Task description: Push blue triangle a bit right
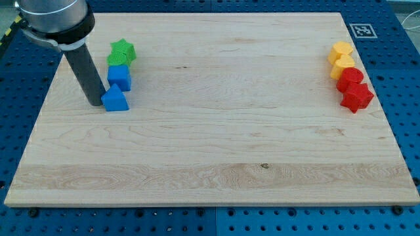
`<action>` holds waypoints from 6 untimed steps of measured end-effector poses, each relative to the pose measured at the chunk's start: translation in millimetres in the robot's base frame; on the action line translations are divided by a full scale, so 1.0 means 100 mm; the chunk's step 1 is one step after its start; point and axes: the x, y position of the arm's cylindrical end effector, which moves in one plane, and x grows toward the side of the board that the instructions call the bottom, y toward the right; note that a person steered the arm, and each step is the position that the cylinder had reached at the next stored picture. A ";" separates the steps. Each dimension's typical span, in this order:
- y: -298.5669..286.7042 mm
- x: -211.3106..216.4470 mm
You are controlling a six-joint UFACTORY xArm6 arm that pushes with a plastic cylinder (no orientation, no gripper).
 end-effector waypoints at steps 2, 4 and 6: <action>0.02 0.23; 0.02 0.17; 0.01 0.13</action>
